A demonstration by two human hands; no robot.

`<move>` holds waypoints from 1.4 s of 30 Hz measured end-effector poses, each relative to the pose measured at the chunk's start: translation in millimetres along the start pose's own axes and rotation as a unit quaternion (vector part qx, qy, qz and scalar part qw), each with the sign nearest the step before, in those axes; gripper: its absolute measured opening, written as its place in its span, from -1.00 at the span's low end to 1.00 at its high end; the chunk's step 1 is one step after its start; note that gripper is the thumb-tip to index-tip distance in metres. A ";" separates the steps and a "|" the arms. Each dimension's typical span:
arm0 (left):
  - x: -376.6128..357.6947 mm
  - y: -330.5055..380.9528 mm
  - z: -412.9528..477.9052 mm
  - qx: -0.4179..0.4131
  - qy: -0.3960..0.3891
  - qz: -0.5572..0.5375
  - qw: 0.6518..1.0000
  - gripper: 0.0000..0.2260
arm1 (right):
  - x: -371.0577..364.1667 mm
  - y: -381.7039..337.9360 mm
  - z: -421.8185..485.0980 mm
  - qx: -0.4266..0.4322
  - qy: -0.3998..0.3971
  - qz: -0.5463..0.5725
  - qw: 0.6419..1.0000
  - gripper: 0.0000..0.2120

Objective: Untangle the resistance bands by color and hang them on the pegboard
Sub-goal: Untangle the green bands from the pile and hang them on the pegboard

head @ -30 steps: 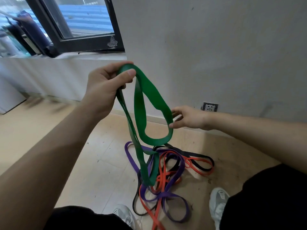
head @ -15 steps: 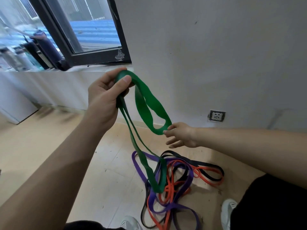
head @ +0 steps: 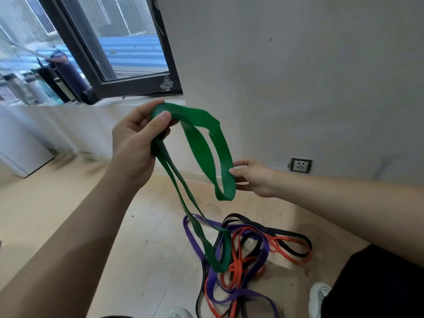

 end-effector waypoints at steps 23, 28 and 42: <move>11.1 -22.6 0.6 0.021 0.044 0.063 0.997 -0.75 | 63.7 -28.6 -20.0 0.067 -0.069 -0.384 0.918 -0.75; -2.5 -23.1 -3.9 0.019 -0.018 0.100 0.995 -0.72 | 48.0 -38.9 -27.0 0.127 -0.050 -0.525 0.840 -0.67; -19.0 -27.2 -12.6 0.005 -0.149 0.202 0.968 -0.74 | -23.0 -88.0 -87.7 0.308 -0.162 -0.306 0.886 -0.72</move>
Point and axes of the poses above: each hand's wrist, its own z-axis towards the middle knuckle, its own x-axis out of the back of the hand, y = z × x, the point moved 1 cm from there along z, towards the middle knuckle
